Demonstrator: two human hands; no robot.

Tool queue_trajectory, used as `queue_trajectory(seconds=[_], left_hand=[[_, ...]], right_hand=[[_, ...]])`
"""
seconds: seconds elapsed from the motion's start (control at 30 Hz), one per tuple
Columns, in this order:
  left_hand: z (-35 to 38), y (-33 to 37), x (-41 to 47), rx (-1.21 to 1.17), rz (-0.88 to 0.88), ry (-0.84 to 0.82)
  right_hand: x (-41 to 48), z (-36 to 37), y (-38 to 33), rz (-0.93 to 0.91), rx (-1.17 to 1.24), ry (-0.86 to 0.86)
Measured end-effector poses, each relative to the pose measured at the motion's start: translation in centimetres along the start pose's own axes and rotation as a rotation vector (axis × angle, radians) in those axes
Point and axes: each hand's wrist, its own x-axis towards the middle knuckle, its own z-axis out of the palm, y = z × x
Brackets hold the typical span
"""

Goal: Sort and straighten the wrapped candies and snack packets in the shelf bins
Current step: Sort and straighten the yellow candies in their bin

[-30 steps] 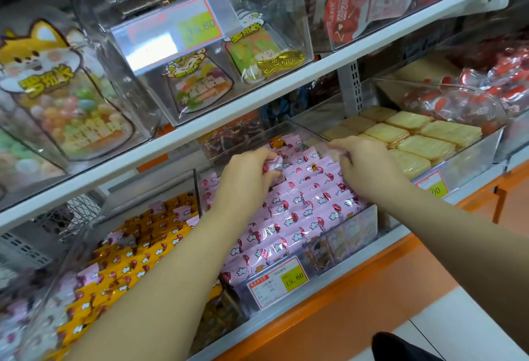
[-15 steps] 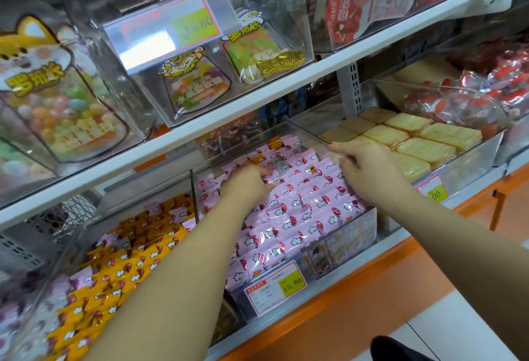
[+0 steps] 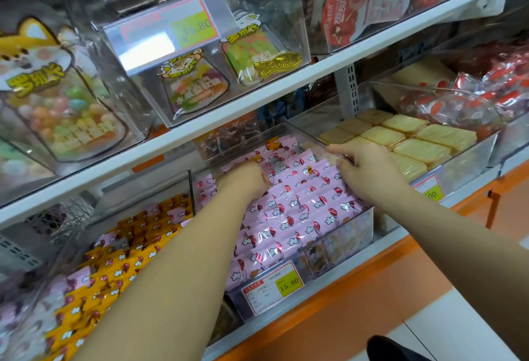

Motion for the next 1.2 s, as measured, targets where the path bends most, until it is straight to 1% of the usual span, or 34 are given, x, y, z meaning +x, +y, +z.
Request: queue_trajectory(seconds=[0.03, 0.1, 0.2, 0.27, 0.3, 0.4, 0.63, 0.83, 0.9, 0.97, 1.07, 1.2], left_hand=[[-0.2, 0.1, 0.1, 0.008, 0.005, -0.011], [-0.3, 0.6, -0.2, -0.066, 0.041, 0.041], [0.4, 2.6, -1.6, -0.344, 0.171, 0.253], [0.9, 4.4, -1.7, -0.412, 0.279, 0.32], [1.1, 5.2, -1.6, -0.412, 0.313, 0.317], [1.5, 6.6, -0.8, -0.36, 0.34, 0.248], [1.2, 6.4, 0.9, -0.214, 0.356, 0.102], [1.2, 6.8, 2.5, -0.061, 0.342, 0.098], [1.6, 6.7, 2.9, 0.036, 0.356, 0.137], [1.9, 6.6, 2.8, 0.111, 0.38, 0.21], [1.9, 6.6, 2.3, 0.066, 0.398, 0.23], [1.1, 6.5, 1.5, -0.156, 0.336, 0.261]], right_hand=[[0.0, 0.1, 0.1, 0.003, 0.003, -0.001], [0.1, 0.2, 0.4, 0.002, -0.002, -0.002], [0.2, 0.4, 0.7, -0.009, -0.004, 0.02], [0.2, 0.4, 0.7, -0.024, -0.002, 0.037], [0.3, 0.4, 0.8, -0.029, -0.004, 0.041], [0.3, 0.4, 0.9, -0.029, -0.004, 0.035], [0.2, 0.4, 0.8, -0.035, 0.039, 0.044], [0.0, 0.6, 0.3, 0.045, 0.061, 0.042], [-0.1, 0.8, 0.0, 0.073, 0.06, 0.059], [-0.1, 0.9, -0.2, 0.102, 0.07, 0.075], [0.0, 0.9, -0.4, 0.134, 0.062, 0.059], [-0.1, 1.0, -0.4, 0.137, 0.03, 0.068]])
